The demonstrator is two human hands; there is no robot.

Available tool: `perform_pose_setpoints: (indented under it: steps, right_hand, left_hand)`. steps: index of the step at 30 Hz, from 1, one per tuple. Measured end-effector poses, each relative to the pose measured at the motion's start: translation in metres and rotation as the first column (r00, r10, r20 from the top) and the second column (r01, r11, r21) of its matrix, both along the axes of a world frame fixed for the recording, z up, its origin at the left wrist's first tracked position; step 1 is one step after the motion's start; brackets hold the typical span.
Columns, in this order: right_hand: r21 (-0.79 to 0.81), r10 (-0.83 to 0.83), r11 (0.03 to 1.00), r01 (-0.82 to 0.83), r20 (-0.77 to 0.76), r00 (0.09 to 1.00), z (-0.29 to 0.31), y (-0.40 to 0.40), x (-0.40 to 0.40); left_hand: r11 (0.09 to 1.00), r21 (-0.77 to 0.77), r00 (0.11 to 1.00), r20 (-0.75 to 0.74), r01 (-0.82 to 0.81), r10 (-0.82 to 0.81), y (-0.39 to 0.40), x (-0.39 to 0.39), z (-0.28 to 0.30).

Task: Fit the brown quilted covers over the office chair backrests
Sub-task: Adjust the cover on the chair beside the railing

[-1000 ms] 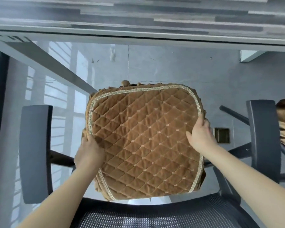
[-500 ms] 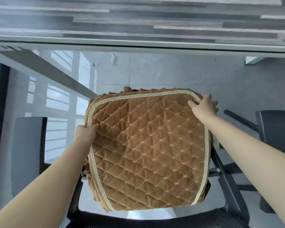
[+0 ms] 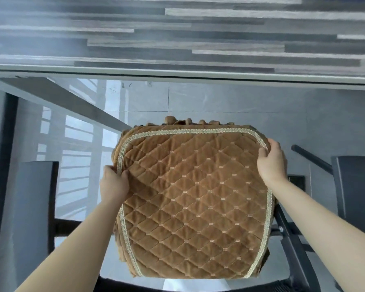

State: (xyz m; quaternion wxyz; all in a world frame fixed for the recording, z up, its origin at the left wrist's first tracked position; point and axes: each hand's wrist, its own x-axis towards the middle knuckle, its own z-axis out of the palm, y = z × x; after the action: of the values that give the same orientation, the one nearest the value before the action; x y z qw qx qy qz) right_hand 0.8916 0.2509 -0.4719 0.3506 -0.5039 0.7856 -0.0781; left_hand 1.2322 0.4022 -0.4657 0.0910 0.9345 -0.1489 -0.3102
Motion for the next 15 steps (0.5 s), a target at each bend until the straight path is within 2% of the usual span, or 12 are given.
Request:
perform_pose_setpoints:
  steps: [6, 13, 15]
  right_hand:
    - [0.021, 0.043, 0.999, -0.043, -0.008, 0.999, -0.003, 0.029, -0.007]
    - [-0.090, 0.043, 0.995, -0.040, 0.033, 0.999, 0.007, 0.005, 0.006]
    - [-0.079, 0.037, 0.996, -0.035, 0.028, 0.999, 0.005, -0.006, 0.010]
  left_hand:
    - [1.000, -0.008, 1.000, -0.002, -0.020, 0.020, 0.017, 0.002, -0.003]
    - [0.991, -0.061, 0.993, 0.006, -0.120, 0.121, 0.010, 0.010, -0.005]
    - [0.988, -0.085, 0.991, -0.013, -0.132, 0.131, 0.007, 0.015, -0.008]
